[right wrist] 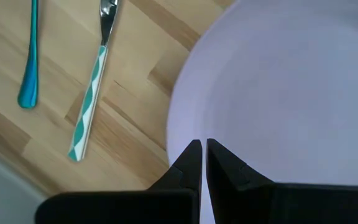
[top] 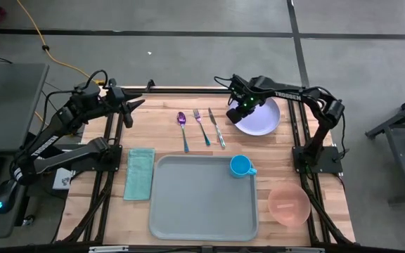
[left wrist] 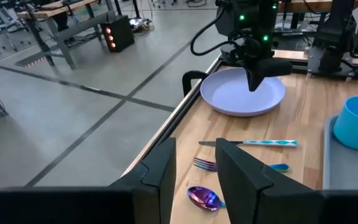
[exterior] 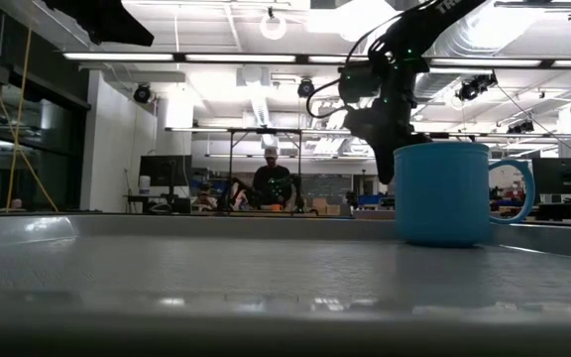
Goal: Set up tray
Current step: Put the violet plate on the gray tray to the bottom left of the blue cup
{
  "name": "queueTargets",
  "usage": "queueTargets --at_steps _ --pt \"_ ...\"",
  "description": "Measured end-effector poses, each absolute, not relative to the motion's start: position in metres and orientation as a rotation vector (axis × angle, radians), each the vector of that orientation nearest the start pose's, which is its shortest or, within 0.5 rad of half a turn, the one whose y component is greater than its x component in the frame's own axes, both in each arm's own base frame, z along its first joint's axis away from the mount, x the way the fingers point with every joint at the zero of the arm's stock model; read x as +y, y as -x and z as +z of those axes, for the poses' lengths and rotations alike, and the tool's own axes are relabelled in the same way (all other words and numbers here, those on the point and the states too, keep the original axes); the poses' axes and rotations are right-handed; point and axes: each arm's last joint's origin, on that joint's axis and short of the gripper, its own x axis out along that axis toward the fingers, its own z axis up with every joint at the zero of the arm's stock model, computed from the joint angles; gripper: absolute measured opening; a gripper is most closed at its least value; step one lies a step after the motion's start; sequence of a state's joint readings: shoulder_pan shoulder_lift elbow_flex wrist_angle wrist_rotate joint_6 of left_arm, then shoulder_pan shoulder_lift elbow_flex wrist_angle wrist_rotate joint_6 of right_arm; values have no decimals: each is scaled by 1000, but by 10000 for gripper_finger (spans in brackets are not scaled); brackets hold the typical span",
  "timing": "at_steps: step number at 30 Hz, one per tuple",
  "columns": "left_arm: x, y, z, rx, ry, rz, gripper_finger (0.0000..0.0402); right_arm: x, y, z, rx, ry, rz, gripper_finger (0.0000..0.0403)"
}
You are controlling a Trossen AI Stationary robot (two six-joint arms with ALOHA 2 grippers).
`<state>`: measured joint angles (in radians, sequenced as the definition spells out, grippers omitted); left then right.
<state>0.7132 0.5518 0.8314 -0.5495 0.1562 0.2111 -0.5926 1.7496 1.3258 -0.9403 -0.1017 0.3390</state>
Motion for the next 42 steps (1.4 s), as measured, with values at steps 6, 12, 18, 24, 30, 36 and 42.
queueTargets --at_steps 6,12,18,24,30,36,42 --pt "67 -84 341 305 -89 524 144 -184 -279 223 1247 -702 -621 27" --pt "67 -84 341 306 -90 523 144 -182 -282 223 1235 -670 -648 124" --pt "66 -84 341 313 -87 522 144 -174 -294 216 1239 -637 -635 206" --pt "66 -84 341 313 -87 522 144 -164 -306 182 1403 -571 -665 224" --pt "66 -84 340 318 -84 520 144 -162 -310 170 1443 -556 -686 224" --pt "66 -83 338 339 -73 517 144 -161 -316 160 1442 -576 -678 224" --pt "66 -83 337 346 -70 516 144 -161 -319 153 1435 -577 -698 217"
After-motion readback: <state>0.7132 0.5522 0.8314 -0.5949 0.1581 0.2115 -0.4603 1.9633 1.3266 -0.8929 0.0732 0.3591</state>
